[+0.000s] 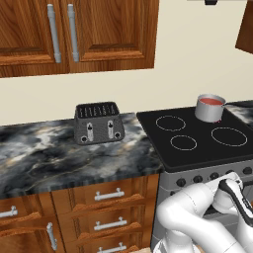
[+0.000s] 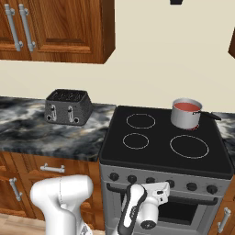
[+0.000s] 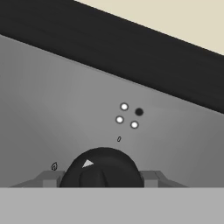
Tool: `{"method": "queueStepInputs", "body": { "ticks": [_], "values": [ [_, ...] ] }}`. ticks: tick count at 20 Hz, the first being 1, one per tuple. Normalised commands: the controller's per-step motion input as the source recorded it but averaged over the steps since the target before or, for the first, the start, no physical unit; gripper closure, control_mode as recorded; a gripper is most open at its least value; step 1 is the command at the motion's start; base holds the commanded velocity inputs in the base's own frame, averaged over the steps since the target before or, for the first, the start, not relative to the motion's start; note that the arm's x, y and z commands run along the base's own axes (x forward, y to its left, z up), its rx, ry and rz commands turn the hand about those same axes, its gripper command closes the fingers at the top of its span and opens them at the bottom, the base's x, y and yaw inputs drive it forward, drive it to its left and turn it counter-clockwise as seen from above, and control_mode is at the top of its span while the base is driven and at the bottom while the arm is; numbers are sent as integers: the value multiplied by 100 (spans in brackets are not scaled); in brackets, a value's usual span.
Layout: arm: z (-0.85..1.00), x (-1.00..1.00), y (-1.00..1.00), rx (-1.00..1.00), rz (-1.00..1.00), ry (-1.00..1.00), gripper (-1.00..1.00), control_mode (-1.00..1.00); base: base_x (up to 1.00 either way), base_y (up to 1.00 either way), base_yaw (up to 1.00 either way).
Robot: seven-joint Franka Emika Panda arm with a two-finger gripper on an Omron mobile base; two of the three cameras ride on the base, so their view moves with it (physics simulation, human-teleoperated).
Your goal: Wait until the marinara sauce is simmered to a deep red color and then turn off the stove.
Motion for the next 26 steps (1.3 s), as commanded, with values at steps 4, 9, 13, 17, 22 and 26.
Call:
{"method": "queueStepInputs", "body": {
  "ticks": [4,9,13,17,22,26],
  "values": [
    [0,0,0,0,0,1,100,-100,0,0,0],
    [0,0,0,1,0,0,100,-100,0,0,0],
    [0,0,0,3,-2,0,100,-100,0,0,0],
    [0,0,0,3,-4,0,100,-100,0,0,0],
    [3,0,-6,6,-8,2,100,-100,0,0,0],
    [8,0,-9,5,-9,4,100,-100,0,0,0]
  ]
}}
